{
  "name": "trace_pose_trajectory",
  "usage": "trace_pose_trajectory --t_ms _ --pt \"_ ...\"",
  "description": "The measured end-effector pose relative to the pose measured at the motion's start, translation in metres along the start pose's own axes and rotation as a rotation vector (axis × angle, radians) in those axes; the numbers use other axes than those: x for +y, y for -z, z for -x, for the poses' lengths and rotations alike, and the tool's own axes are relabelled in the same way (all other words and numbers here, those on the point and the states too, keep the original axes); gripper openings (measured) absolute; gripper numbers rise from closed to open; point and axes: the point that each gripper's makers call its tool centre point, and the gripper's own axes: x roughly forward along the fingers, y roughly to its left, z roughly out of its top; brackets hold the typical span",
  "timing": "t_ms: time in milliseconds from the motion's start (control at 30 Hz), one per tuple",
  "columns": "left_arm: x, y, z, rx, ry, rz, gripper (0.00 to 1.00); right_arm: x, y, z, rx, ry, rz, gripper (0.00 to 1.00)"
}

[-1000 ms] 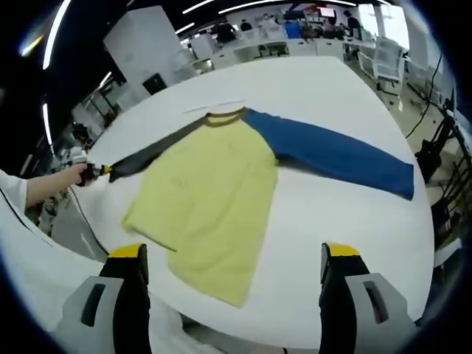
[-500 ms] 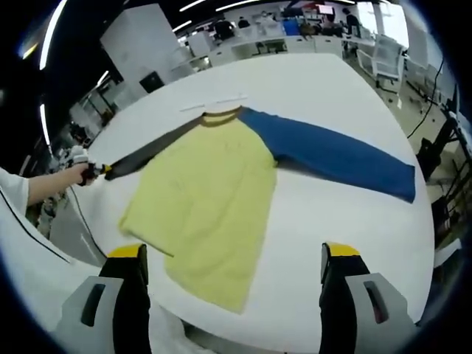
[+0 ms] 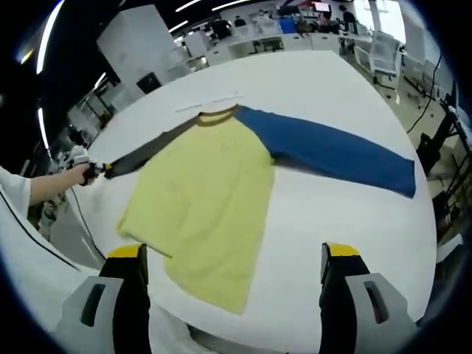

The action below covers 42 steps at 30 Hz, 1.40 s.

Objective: Fold the garment on the visible template until the final outline fits inside the template.

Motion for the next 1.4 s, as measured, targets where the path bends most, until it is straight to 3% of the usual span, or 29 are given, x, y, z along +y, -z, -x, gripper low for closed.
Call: trace_pose_trajectory --t_ms 300,867,1400 --pt "-0.003 -0.017 -0.012 -0.032 -0.007 -0.011 0.00 0.000 0.003 0.003 0.007 0.014 -0.007 0.97" --pt "-0.005 -0.027 -0.020 -0.054 0.017 -0.004 0.00 -0.001 0.010 0.005 0.008 0.027 -0.028 0.97" --pt "-0.007 -0.022 -0.008 -0.043 0.022 0.024 0.12 -0.001 0.005 0.000 0.008 0.003 -0.012 0.97"
